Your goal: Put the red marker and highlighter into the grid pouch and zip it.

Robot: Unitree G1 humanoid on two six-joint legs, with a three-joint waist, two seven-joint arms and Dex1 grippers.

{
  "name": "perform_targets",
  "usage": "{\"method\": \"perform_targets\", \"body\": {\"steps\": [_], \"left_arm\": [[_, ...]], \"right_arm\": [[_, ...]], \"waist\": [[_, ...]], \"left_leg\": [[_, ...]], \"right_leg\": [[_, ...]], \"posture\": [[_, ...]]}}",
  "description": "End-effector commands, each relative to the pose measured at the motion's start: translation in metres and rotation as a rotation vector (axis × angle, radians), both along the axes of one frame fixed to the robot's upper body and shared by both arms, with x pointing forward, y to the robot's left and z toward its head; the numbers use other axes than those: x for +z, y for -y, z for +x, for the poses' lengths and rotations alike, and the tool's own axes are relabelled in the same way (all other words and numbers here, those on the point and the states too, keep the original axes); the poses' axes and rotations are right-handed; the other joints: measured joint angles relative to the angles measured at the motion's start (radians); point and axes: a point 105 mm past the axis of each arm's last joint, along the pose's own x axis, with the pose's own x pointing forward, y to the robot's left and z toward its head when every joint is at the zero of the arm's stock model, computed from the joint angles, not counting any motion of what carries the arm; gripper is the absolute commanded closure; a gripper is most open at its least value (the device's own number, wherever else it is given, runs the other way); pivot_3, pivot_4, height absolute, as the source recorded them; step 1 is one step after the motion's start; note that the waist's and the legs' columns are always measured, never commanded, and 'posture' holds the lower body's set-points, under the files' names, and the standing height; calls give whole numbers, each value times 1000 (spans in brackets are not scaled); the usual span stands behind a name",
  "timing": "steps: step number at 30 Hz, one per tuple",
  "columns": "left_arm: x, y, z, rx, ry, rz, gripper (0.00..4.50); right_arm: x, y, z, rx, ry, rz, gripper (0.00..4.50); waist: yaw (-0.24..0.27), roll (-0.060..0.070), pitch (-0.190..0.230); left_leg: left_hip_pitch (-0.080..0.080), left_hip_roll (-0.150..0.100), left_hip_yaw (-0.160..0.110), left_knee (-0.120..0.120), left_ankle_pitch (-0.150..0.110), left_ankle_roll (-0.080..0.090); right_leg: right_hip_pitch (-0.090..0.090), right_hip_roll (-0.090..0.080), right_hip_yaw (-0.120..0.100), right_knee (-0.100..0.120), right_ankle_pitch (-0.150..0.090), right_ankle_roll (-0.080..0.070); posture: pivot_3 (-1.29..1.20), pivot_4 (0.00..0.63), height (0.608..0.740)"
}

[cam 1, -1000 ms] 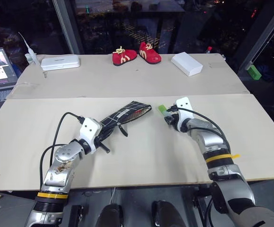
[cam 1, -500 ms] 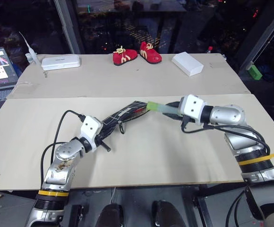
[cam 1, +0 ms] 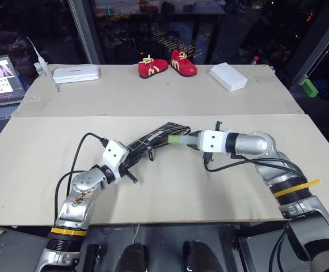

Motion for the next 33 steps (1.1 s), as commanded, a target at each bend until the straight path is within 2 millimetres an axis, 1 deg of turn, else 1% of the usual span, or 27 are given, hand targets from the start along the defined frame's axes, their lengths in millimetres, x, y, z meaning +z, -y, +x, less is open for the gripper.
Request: {"method": "perform_targets", "body": {"steps": [1,5,7,9,11,13,15,17,19,20,22,23,25,29,33], "left_arm": [[7,8,-1,-38,34,-5,4500],[6,10,-2,-52,30,-2,4500],[6,12,-2,-62,30,0,4500],[6,13,-2,-69,29,-2,4500],[6,13,-3,-74,29,-2,4500],[6,14,-3,-80,30,-2,4500],[7,15,-3,-84,32,-2,4500],[7,15,-3,-84,34,-2,4500],[8,15,-2,-83,35,-2,4500],[7,14,-3,-82,35,-2,4500],[7,14,-3,-81,35,-1,4500],[7,14,-3,-81,35,-1,4500],[7,14,-3,-79,34,-3,4500],[11,15,-1,-70,38,-26,4500],[18,14,3,-45,27,-89,4500]], "right_arm": [[13,-11,2,45,84,-26,3435],[5,-32,3,118,131,-110,3435],[4,-50,3,175,168,-140,3435],[4,-63,2,219,192,-153,3435],[4,-73,-1,261,211,-154,3435],[1,-85,-11,339,225,-152,3435],[-2,-92,-19,398,232,-150,3435],[-4,-94,-20,408,232,-151,3435],[-3,-92,-16,385,224,-133,3435],[-2,-91,-12,365,217,-117,2414],[2,-88,-6,327,214,-97,2007],[3,-87,-4,318,218,-93,1539],[9,-83,4,283,255,-90,955],[15,-67,14,239,281,-97,955],[22,-53,15,224,262,-63,955]], "waist": [[-3,0,0],[-13,0,0],[-14,0,0],[-14,0,0],[-11,0,0],[-5,0,0],[-3,0,0],[-5,0,0],[-6,0,0],[-6,0,0],[-12,0,0],[-12,0,0],[-10,0,0],[-9,0,0],[-7,0,0]], "left_leg": [[0,0,0,0,0,0],[1,1,0,0,0,0],[2,1,0,0,0,0],[2,1,0,0,0,0],[1,1,0,0,0,0],[1,1,0,0,0,0],[0,1,0,0,0,0],[0,0,0,0,0,0],[0,1,0,0,0,0],[1,1,0,0,0,0],[1,1,0,0,0,0],[2,1,0,0,0,0],[2,1,0,0,0,-1],[2,1,0,0,1,-1],[1,1,0,0,0,-1]], "right_leg": [[0,0,0,0,0,0],[0,2,0,2,0,0],[0,2,0,2,0,0],[0,2,0,3,0,0],[0,2,0,2,0,0],[0,1,0,2,0,0],[0,0,-1,1,0,0],[0,0,0,1,0,0],[0,0,0,1,0,0],[0,0,0,1,0,0],[0,1,0,2,0,0],[0,2,0,3,0,-1],[0,2,0,4,0,-1],[0,0,0,3,0,-1],[0,0,0,2,0,-1]], "posture": [[0,150,740],[0,150,740],[0,150,740],[0,150,740],[0,150,740],[0,150,740],[0,150,740],[0,150,740],[0,150,740],[0,150,740],[0,150,740],[0,150,740],[0,150,740],[0,150,740],[0,150,740]]}}
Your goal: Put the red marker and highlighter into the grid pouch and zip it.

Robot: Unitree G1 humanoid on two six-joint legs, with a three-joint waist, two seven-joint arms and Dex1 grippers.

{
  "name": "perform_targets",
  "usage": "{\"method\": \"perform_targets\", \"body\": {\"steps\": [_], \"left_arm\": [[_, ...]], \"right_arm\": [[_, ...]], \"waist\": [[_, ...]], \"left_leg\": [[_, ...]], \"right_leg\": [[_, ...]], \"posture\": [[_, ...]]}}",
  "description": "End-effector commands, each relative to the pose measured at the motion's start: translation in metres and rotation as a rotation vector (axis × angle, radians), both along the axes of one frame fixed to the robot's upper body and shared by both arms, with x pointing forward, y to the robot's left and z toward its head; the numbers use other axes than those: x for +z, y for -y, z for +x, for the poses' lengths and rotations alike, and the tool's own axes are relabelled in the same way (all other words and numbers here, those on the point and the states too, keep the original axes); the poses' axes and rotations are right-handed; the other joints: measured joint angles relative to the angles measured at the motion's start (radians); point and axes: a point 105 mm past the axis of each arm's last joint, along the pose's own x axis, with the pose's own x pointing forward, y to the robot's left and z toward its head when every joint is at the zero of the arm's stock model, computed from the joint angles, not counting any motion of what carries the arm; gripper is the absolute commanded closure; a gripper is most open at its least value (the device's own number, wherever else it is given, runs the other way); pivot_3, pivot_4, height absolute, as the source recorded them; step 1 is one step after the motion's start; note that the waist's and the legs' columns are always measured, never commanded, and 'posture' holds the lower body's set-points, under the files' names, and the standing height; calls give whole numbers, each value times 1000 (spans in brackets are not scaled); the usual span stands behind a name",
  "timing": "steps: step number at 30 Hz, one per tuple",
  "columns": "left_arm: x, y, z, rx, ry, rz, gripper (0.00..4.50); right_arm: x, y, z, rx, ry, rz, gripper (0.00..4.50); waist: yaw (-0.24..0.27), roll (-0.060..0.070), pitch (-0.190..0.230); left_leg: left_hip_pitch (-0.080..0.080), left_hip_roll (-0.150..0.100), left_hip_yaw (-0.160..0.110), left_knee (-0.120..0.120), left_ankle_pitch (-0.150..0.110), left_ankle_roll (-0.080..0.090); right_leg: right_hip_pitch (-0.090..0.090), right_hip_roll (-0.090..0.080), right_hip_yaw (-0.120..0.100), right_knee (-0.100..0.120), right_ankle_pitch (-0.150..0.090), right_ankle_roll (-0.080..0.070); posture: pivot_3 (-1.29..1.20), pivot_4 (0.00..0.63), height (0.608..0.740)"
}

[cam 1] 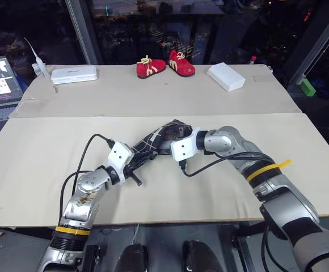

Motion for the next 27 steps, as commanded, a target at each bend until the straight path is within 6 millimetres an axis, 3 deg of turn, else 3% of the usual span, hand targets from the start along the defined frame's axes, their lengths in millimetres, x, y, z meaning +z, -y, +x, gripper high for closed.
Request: {"method": "perform_targets", "body": {"steps": [1,3,5,9,11,13,19,23,27], "left_arm": [[21,1,4,12,41,-70,4500],[22,-1,6,25,39,-77,4500],[23,-3,8,37,37,-74,4500],[21,-4,9,57,36,-65,4500],[20,-4,9,61,33,-65,4500],[19,-4,8,69,30,-67,4500],[19,-4,8,83,20,-85,4500],[17,-1,8,79,15,-87,4500],[17,0,9,75,11,-88,4500]], "right_arm": [[29,12,0,2,1,113,955],[35,20,-5,12,-67,154,955],[40,38,-11,-34,-253,224,955],[68,56,-21,-66,-482,440,955],[73,62,-52,2,-794,544,955],[61,61,-78,41,-969,539,955],[-16,40,-65,-303,-1081,554,955],[-35,25,-48,-455,-1062,591,955],[-36,7,-39,-479,-1043,623,955]], "waist": [[0,0,0],[0,0,0],[0,0,0],[2,0,0],[0,0,0],[6,0,0],[-1,0,0],[1,0,0],[2,0,0]], "left_leg": [[0,0,0,0,0,0],[0,0,0,0,0,0],[1,0,-1,0,0,0],[1,1,-2,0,0,0],[1,1,-2,0,0,0],[1,2,-4,0,0,0],[2,1,-3,0,0,1],[2,-1,-3,0,0,0],[0,-1,-3,0,0,0]], "right_leg": [[0,0,0,0,0,0],[0,0,0,0,0,0],[1,0,0,0,0,0],[2,-1,0,0,0,0],[1,-1,0,0,0,0],[2,0,-1,0,0,0],[2,-1,0,1,0,-1],[1,1,1,2,0,-1],[0,1,-1,0,0,0]], "posture": [[0,150,740],[0,150,740],[0,150,740],[0,150,740],[0,150,740],[0,150,740],[0,150,740],[0,150,740],[0,150,740]]}}
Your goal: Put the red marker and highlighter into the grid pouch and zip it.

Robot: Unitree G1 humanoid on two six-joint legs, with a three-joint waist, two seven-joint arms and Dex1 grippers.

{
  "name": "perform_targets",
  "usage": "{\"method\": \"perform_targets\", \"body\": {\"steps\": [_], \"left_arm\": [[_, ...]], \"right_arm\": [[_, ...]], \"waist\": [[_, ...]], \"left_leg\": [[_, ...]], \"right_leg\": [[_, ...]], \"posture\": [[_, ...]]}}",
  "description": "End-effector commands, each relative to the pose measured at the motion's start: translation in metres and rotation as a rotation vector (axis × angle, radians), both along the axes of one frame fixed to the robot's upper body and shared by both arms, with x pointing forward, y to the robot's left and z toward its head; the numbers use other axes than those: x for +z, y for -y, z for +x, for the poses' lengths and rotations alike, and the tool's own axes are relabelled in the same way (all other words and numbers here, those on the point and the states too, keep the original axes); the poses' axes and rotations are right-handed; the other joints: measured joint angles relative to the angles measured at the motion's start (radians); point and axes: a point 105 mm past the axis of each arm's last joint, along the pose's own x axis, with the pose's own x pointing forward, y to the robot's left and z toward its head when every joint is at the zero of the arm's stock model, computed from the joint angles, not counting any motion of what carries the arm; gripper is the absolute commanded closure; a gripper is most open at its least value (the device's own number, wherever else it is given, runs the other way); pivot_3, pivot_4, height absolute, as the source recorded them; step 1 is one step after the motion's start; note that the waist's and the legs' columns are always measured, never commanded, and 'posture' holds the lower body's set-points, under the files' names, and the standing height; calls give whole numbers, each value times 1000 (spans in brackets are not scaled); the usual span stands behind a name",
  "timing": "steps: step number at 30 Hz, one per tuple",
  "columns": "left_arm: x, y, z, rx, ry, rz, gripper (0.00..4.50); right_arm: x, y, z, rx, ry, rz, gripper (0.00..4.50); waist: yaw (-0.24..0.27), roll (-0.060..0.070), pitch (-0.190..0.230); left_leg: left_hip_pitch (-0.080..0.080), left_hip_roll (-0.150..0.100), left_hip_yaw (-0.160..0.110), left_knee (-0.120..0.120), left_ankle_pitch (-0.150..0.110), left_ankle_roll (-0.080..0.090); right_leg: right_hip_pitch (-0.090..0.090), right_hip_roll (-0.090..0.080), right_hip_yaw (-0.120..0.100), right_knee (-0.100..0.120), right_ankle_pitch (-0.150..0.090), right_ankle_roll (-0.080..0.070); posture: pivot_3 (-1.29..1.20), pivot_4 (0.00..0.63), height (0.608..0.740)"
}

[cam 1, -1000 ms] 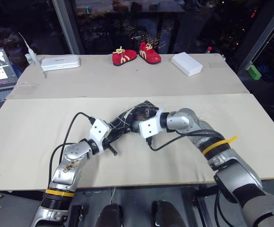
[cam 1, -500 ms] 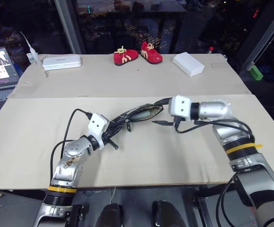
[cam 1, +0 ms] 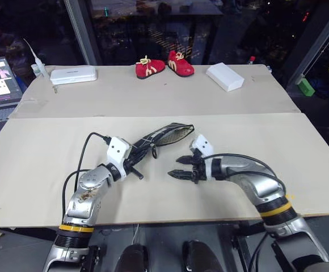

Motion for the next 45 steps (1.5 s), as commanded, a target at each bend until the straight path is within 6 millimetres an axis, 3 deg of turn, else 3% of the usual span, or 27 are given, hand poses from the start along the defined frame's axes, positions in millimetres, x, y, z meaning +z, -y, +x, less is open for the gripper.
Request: {"method": "perform_targets", "body": {"steps": [1,6,13,16,24,29,33,38,45], "left_arm": [[12,3,0,-11,40,-18,4500],[10,6,3,-20,36,-27,4500],[9,8,2,-27,37,-35,4500],[7,8,1,-28,39,-28,4500],[8,6,0,-23,41,-33,4500],[9,7,-1,-27,46,-33,4500],[11,7,-1,-32,52,-27,4500],[13,3,-1,-23,57,-21,4500],[13,2,-2,-21,56,-17,4500]], "right_arm": [[13,-14,10,-25,53,17,955],[26,-52,14,29,87,62,955],[37,-73,21,41,116,96,955],[34,-70,24,35,125,75,1650],[31,-60,28,16,126,71,4394],[32,-61,27,29,136,70,4493],[33,-38,36,-6,158,13,4493],[41,31,57,-111,221,-125,4493],[53,78,76,-205,276,-212,4493]], "waist": [[0,0,0],[-2,0,0],[-2,0,0],[-2,0,0],[-3,0,0],[-4,0,0],[-2,0,0],[2,0,0],[-12,0,0]], "left_leg": [[0,0,0,0,0,0],[0,0,0,0,0,0],[0,0,0,0,0,0],[-1,0,0,0,0,0],[0,0,0,0,0,0],[0,0,0,0,0,0],[0,0,0,0,0,0],[-1,0,0,0,0,0],[0,1,0,-1,0,0]], "right_leg": [[0,0,0,0,0,0],[0,0,0,0,0,0],[0,0,-1,0,0,0],[0,0,-1,0,0,0],[0,0,-1,0,0,0],[0,0,-1,0,0,0],[0,0,-1,0,0,0],[0,-1,-1,-1,0,0],[0,2,0,-1,0,0]], "posture": [[0,150,740],[0,150,740],[0,150,740],[0,150,740],[0,150,740],[0,150,740],[0,150,740],[0,150,740],[0,150,740]]}}
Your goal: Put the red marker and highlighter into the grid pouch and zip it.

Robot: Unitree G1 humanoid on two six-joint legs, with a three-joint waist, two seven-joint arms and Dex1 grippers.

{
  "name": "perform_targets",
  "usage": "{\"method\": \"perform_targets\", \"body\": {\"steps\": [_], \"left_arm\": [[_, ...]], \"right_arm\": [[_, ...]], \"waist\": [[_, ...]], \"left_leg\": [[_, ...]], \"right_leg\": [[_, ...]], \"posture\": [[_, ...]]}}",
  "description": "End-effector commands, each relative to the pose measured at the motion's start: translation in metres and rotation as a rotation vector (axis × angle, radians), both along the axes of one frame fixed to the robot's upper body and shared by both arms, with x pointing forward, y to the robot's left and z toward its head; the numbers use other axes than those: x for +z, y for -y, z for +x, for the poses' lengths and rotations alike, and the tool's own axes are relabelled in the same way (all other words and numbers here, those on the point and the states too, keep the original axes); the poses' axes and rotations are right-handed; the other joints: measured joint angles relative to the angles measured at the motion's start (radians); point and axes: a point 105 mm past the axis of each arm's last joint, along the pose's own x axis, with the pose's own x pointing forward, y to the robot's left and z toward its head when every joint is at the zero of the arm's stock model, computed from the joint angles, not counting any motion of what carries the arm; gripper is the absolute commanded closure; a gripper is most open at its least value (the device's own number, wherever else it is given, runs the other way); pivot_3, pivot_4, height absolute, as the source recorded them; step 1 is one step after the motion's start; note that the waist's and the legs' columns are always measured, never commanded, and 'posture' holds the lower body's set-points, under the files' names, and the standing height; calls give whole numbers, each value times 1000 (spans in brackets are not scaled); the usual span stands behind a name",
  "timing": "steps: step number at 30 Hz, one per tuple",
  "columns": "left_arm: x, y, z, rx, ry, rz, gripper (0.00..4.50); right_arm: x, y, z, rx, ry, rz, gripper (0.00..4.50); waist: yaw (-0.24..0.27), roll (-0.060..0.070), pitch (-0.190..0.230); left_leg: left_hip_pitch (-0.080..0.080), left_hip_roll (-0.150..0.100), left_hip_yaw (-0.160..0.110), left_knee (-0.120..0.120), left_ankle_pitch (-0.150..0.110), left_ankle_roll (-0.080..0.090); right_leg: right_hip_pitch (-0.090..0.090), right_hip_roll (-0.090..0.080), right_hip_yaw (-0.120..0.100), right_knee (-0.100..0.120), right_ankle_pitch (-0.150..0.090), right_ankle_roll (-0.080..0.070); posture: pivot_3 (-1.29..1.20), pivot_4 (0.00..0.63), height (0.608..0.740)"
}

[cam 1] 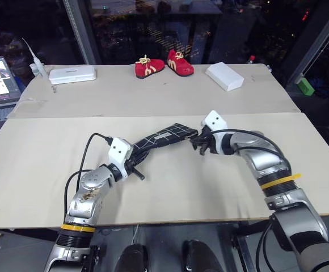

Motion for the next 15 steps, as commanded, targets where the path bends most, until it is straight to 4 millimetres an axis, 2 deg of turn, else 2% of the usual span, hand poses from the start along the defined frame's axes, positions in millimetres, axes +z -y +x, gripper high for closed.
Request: {"method": "perform_targets", "body": {"steps": [1,5,9,15], "left_arm": [[13,-2,-3,1,53,-8,4500],[13,-1,-4,-6,52,0,4500],[14,-2,-5,-8,53,4,4500],[11,-3,-7,-14,45,18,4500]], "right_arm": [[22,17,12,-35,83,-19,4493],[21,17,17,-37,94,-17,4493],[21,27,23,-83,99,-10,4493],[17,27,19,-51,82,-6,4493]], "waist": [[-1,0,0],[2,0,0],[6,0,0],[8,0,0]], "left_leg": [[0,0,0,0,0,0],[0,0,0,0,0,0],[0,-1,1,0,0,0],[-1,-1,1,0,0,0]], "right_leg": [[0,0,0,0,0,0],[0,-1,0,1,0,0],[0,-1,0,0,0,0],[0,-2,0,0,0,0]], "posture": [[0,150,740],[0,150,740],[0,150,740],[0,150,740]]}}
